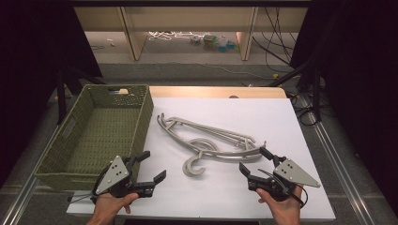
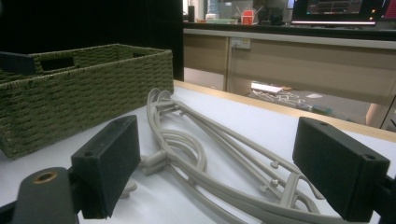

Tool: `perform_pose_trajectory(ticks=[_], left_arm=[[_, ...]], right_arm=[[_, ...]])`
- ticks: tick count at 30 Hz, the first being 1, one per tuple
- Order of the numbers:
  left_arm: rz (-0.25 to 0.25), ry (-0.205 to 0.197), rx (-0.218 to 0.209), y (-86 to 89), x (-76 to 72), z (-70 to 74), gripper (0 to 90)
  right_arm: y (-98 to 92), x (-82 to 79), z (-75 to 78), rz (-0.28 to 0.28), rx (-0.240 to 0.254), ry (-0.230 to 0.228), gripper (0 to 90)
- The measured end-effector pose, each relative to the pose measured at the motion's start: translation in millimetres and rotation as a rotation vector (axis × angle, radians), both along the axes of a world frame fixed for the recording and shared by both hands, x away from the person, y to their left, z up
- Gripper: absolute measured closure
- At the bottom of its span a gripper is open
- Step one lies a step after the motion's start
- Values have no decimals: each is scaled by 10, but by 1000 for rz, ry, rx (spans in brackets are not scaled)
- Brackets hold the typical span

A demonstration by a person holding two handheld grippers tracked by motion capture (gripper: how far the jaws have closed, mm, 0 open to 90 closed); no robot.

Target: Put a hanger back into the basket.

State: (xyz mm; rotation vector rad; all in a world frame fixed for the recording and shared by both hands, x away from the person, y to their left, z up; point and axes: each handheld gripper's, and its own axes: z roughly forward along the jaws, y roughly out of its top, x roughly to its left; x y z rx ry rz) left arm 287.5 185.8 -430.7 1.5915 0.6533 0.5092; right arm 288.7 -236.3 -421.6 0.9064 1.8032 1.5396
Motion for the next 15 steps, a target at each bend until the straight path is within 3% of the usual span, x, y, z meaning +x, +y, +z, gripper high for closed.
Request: perform_pose_trajectory(ticks=[9, 11, 15], left_arm=[[-1, 1, 2, -2, -4, -2, 157], [-1, 1, 3, -1, -4, -3, 157], [-3, 0, 3, -1, -4, -3, 157]], right_arm=[[25, 4, -2, 18, -24, 26, 157], [40, 20, -14, 26, -4, 7, 157], [46, 42, -8, 51, -29, 27, 156]])
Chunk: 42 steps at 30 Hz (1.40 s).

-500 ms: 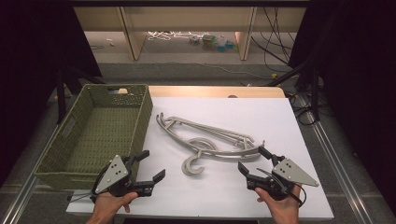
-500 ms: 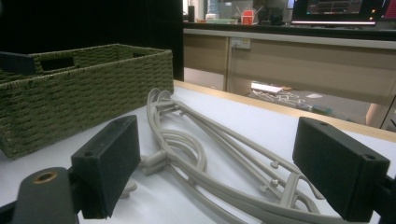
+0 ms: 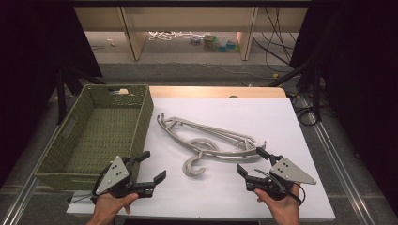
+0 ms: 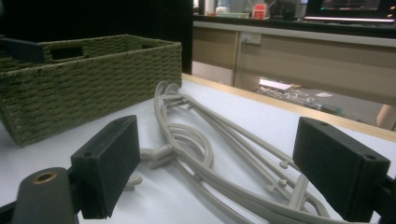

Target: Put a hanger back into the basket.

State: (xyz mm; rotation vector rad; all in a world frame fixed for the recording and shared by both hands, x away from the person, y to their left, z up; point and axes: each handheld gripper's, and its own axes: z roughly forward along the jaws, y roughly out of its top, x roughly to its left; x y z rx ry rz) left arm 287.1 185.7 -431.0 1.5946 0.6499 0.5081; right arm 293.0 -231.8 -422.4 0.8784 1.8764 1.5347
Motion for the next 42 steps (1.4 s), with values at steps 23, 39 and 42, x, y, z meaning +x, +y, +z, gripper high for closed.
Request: perform_pose_trajectory(ticks=[23, 39, 42], left_arm=[[-6, -8, 6, -10, -6, -2, 158], [-11, -14, 16, -21, -3, -7, 158], [-15, -12, 17, -26, -4, -9, 158]], right_arm=[[129, 416, 6, 116, -190, 68, 201], [303, 967, -14, 272, -405, 242, 277], [338, 1035, -45, 306, -457, 274, 291]])
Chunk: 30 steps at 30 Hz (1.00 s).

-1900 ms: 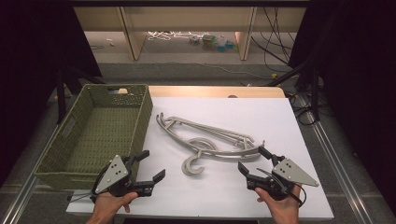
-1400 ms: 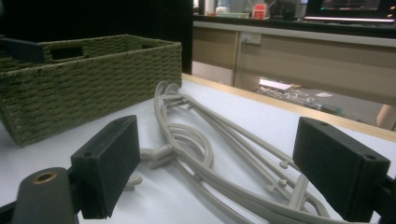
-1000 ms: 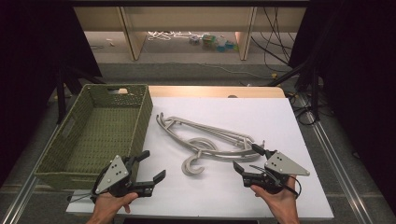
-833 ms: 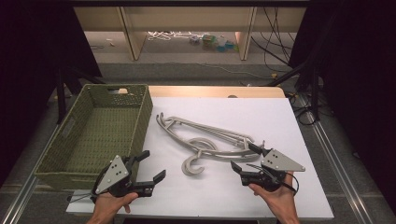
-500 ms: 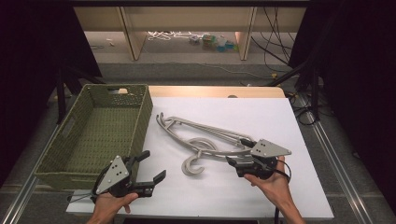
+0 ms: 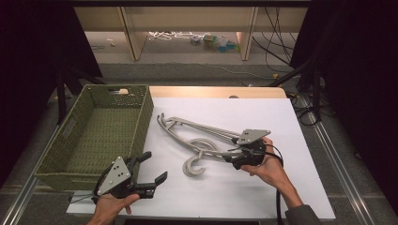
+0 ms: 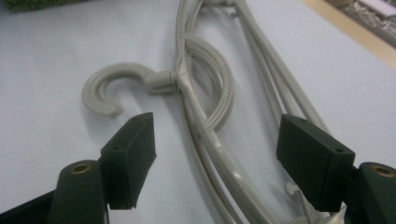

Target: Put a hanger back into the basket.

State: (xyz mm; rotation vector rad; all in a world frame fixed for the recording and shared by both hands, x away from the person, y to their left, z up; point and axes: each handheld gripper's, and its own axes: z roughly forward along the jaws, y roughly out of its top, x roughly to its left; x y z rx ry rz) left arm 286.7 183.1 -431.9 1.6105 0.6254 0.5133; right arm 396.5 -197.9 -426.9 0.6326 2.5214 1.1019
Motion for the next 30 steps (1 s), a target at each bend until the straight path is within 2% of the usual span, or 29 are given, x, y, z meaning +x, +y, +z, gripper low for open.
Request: perform_pose_trajectory(ticks=[1, 5, 7, 8, 10, 16, 18, 19, 20, 21, 22, 30], left_arm=[[-1, -1, 1, -1, 0, 1, 158], [-7, -2, 4, -5, 4, 1, 159], [-9, -6, 6, -7, 8, 3, 159], [-10, -6, 7, -8, 8, 2, 160], [-11, -4, 10, -9, 7, 0, 159], [-13, -2, 10, -12, 8, -1, 160], [-13, 0, 11, -14, 9, -3, 160], [-14, 0, 11, -15, 9, -3, 160], [-14, 0, 11, -15, 9, -3, 160], [-15, 0, 12, -16, 10, -3, 160], [-15, 0, 11, -17, 9, -4, 160], [-20, 2, 15, -24, 9, -7, 160]], right_arm=[[9, 22, -7, 9, -18, 13, 293], [60, 71, -54, 31, -57, 11, 335], [96, 102, -87, 47, -101, 10, 348], [135, 127, -120, 51, -138, 26, 371], [144, 139, -132, 61, -150, 32, 386], [212, 251, -206, 99, -246, 44, 477], [220, 257, -214, 102, -256, 47, 487], [228, 277, -226, 114, -270, 39, 504], [243, 292, -249, 131, -291, 51, 546], [243, 292, -249, 131, -291, 51, 546], [252, 306, -270, 149, -320, 51, 568], [288, 324, -273, 211, -352, 33, 666]])
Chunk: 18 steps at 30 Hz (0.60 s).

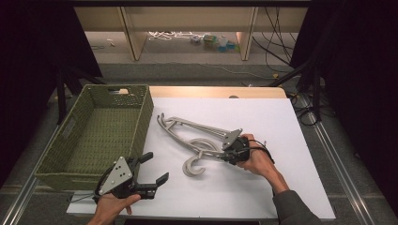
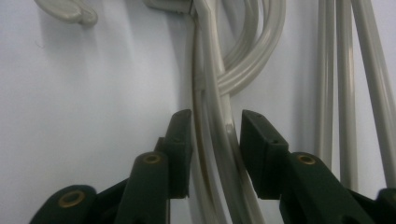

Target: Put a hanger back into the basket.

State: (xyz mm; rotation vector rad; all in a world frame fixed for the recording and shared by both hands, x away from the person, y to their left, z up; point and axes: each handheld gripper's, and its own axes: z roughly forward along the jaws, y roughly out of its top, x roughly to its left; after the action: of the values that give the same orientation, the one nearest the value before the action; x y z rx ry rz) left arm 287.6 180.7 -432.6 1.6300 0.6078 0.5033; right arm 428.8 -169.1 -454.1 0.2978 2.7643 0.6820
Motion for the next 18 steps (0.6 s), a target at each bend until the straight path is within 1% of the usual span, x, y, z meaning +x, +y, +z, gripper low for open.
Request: perform_pose_trajectory(ticks=[1, 5, 7, 10, 12, 13, 14, 15, 16, 17, 18], left_arm=[[4, 8, -6, -5, -6, -3, 160], [1, 4, -3, -2, -6, -1, 161], [1, 4, -2, -3, -5, -2, 161], [0, 5, -4, -4, -3, -1, 161], [-1, 3, -1, -5, -3, -2, 161], [-2, 3, -2, -7, -3, -3, 161], [1, 6, -6, -9, -6, -3, 161], [2, 7, -6, -9, -7, -3, 161], [0, 7, -5, -9, -6, -3, 161], [-1, 6, -3, -8, -5, -4, 161], [-2, 6, -3, -9, -5, -4, 161]], right_arm=[[13, -1, 6, 2, -6, -3, 672], [32, 40, 18, 14, -15, 2, 726], [29, 46, 15, 14, -13, 4, 736], [17, 71, 5, 32, -28, 12, 768], [17, 73, 5, 41, -28, 11, 778], [21, 77, 10, 60, -36, 3, 785], [27, 79, 19, 75, -45, 8, 791], [33, 82, 27, 95, -55, 2, 795], [37, 79, 36, 102, -65, 6, 798], [41, 77, 36, 115, -65, 3, 802], [44, 64, 53, 140, -82, -22, 807]])
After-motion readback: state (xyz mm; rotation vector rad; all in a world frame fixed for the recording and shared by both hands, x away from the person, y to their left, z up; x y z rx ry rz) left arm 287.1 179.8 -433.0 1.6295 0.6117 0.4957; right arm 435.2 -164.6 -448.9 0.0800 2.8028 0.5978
